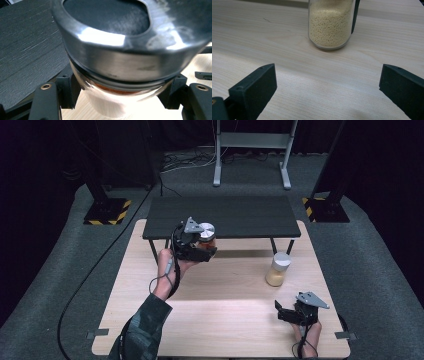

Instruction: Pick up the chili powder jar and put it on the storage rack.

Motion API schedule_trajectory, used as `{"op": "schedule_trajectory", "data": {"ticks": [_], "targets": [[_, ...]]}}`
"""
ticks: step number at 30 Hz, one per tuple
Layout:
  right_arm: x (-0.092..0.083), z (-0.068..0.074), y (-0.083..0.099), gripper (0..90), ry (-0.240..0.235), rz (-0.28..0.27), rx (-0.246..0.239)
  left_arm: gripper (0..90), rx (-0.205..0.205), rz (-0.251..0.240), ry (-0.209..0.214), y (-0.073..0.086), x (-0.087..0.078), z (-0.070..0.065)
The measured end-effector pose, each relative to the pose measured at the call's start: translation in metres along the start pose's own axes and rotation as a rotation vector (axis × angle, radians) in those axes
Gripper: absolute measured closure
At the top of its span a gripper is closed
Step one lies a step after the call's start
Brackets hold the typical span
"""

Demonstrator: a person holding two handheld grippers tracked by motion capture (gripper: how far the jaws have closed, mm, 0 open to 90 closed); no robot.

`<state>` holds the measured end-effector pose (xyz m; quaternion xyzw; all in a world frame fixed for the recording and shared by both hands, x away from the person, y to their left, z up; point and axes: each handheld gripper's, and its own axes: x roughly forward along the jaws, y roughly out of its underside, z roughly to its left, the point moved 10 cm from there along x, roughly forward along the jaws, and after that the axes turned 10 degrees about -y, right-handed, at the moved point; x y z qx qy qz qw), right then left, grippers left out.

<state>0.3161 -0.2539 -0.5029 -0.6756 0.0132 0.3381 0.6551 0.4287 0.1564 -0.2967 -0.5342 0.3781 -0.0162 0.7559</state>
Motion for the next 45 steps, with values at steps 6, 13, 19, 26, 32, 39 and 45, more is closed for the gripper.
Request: {"op": "schedule_trajectory", "data": {"ticks": [6,13,19,26,32,39,45], "targets": [[0.000,0.000,0.000,0.2,-0.001,-0.001,0.001,31.1,0.000,-0.009,0.003,-0.008,-0.001,0.000],[0.000,0.000,0.000,0.1,0.000,-0.005,0.001,31.1,0.003,-0.013,0.005,-0.015,-0.003,0.000],[0.000,0.000,0.000,0.1,-0.001,-0.005,0.001,31.1,0.013,-0.018,0.004,-0.022,-0.004,-0.001],[-0.001,0.000,0.001,0.1,-0.001,-0.007,-0.001,31.1,0.012,-0.021,-0.001,-0.029,-0.004,0.000],[-0.001,0.000,0.001,0.0,-0.005,-0.007,-0.001,31.1,0.016,-0.025,-0.005,-0.036,-0.002,0.001],[-0.001,0.000,0.001,0.0,-0.005,-0.006,-0.001,31.1,0.016,-0.021,-0.013,-0.044,0.000,0.004],[-0.001,-0.001,0.001,0.0,-0.007,-0.008,0.001,31.1,0.013,-0.014,-0.023,-0.048,0.004,0.007]]}}
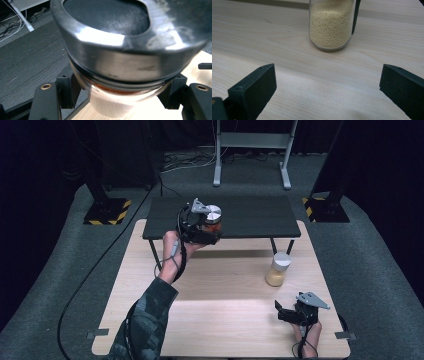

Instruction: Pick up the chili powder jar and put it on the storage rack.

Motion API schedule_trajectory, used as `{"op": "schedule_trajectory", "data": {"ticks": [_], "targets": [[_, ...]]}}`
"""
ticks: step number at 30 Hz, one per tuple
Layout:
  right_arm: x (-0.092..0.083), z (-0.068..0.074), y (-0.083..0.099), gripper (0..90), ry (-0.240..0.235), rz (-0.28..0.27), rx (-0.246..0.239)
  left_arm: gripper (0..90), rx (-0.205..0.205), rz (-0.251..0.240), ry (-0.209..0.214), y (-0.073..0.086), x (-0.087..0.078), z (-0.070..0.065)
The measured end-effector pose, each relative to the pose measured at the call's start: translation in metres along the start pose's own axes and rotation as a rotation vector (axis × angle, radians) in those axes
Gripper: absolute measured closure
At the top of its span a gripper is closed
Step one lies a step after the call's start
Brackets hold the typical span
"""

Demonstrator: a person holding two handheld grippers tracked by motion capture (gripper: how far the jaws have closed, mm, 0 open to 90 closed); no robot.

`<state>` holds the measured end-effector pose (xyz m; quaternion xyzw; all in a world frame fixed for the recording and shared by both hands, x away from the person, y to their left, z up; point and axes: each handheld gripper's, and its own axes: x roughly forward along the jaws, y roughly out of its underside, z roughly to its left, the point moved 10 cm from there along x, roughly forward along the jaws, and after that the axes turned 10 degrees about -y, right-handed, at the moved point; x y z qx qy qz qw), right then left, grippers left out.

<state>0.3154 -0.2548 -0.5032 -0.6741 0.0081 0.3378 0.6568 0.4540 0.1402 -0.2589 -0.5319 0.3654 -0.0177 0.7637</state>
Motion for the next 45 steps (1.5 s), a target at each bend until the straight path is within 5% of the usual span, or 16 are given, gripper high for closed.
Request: {"op": "schedule_trajectory", "data": {"ticks": [29,45], "targets": [[0.001,0.000,-0.001,0.0,-0.005,0.010,-0.001,31.1,-0.049,0.067,-0.039,-0.012,0.031,0.020],[0.001,0.000,-0.001,0.0,-0.001,0.012,-0.004,31.0,-0.086,0.068,-0.019,-0.008,0.038,0.028]]}}
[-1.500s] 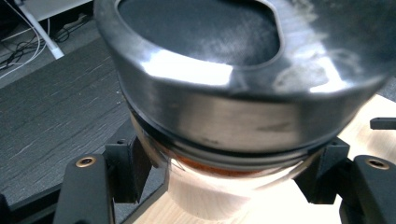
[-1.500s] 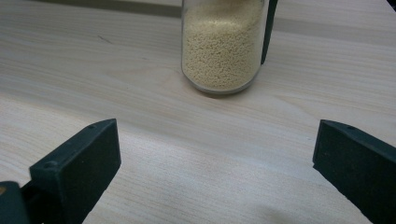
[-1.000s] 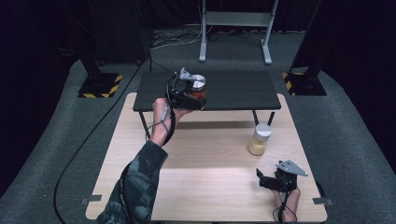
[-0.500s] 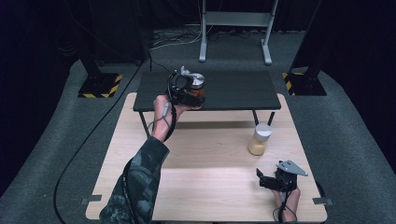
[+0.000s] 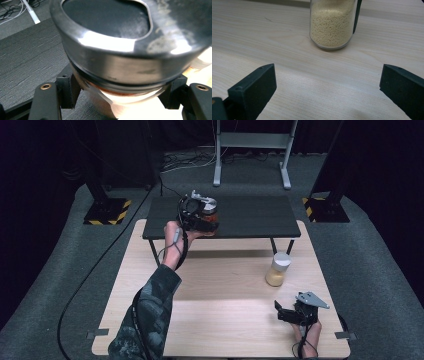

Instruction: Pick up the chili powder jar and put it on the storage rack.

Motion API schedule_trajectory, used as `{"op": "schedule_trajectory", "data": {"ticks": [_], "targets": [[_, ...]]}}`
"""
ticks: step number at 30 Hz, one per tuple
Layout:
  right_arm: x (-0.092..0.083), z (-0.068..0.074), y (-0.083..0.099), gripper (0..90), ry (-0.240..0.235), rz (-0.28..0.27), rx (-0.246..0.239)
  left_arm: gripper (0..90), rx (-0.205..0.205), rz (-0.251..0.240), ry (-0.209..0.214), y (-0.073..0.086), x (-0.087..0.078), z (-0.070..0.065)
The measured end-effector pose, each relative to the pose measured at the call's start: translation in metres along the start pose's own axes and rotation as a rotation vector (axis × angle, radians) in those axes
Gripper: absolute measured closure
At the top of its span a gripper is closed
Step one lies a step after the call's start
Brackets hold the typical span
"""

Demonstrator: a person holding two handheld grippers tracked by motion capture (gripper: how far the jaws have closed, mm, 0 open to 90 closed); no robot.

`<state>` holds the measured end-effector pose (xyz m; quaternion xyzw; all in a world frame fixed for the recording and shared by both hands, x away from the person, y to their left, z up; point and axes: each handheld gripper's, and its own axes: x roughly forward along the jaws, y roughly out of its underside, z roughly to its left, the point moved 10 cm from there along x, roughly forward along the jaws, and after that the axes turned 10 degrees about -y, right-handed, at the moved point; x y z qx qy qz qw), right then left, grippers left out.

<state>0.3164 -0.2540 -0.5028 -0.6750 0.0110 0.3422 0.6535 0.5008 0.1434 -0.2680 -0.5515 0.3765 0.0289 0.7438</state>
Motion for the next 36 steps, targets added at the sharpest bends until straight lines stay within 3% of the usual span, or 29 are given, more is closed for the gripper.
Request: {"op": "schedule_trajectory", "data": {"ticks": [26,30,33,36], "targets": [[0.000,0.000,0.000,0.0,0.001,0.000,-0.003,30.2,-0.002,-0.011,-0.019,0.003,-0.001,-0.003],[0.000,0.000,0.000,0.0,0.001,-0.001,-0.001,17.7,0.003,0.041,0.010,0.002,0.002,-0.005],[0.000,0.000,0.000,0.0,0.002,-0.002,-0.001,6.1,0.020,0.070,-0.008,0.002,0.002,-0.011],[0.000,0.000,0.000,0.0,0.001,-0.003,0.000,1.1,0.017,0.057,-0.032,0.004,-0.004,-0.012]]}}
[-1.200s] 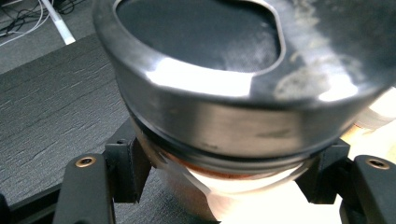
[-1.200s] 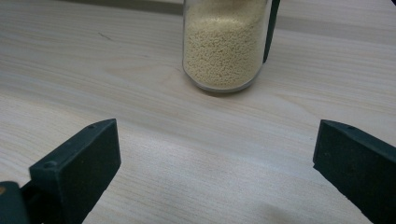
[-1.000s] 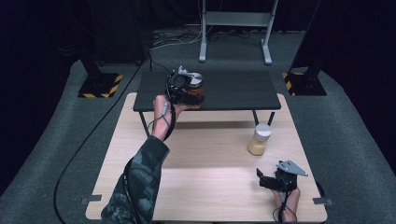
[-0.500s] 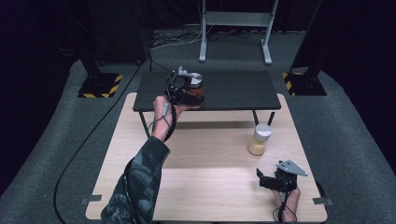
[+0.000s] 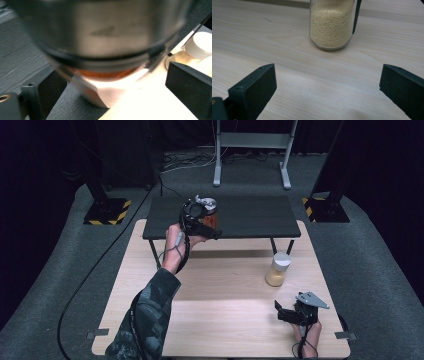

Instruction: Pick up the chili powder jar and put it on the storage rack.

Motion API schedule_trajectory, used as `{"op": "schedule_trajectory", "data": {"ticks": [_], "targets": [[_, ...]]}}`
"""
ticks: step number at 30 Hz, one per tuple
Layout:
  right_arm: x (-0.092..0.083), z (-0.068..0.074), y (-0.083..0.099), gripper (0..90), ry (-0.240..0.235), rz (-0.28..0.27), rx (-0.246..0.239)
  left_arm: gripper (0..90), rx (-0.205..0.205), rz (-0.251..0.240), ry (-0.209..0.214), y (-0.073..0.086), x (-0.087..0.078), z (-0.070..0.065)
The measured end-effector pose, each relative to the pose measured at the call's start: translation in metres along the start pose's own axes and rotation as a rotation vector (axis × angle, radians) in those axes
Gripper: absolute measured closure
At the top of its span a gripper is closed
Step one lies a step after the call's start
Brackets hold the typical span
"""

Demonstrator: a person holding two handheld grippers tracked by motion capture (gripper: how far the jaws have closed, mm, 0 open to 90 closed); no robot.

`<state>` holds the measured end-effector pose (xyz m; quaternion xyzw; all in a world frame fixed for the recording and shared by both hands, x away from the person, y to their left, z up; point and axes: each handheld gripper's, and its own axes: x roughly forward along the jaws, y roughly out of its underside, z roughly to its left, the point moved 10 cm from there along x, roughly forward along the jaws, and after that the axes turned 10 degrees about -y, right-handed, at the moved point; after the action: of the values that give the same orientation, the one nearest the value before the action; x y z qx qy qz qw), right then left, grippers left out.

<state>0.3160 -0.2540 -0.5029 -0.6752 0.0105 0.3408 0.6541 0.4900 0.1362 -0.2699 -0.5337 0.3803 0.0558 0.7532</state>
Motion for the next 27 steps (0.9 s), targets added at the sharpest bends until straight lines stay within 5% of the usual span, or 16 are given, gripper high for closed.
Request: {"op": "schedule_trajectory", "data": {"ticks": [11,19,27], "targets": [[0.000,0.000,0.000,0.0,0.001,-0.001,-0.002,0.0,0.053,0.023,0.005,0.019,-0.028,-0.008],[0.000,0.000,0.000,0.0,0.003,0.002,-0.003,0.0,0.054,0.035,0.005,0.056,-0.041,-0.011],[0.000,0.001,0.000,0.0,0.005,0.004,-0.003,0.6,0.053,0.078,0.003,0.103,-0.036,-0.014]]}}
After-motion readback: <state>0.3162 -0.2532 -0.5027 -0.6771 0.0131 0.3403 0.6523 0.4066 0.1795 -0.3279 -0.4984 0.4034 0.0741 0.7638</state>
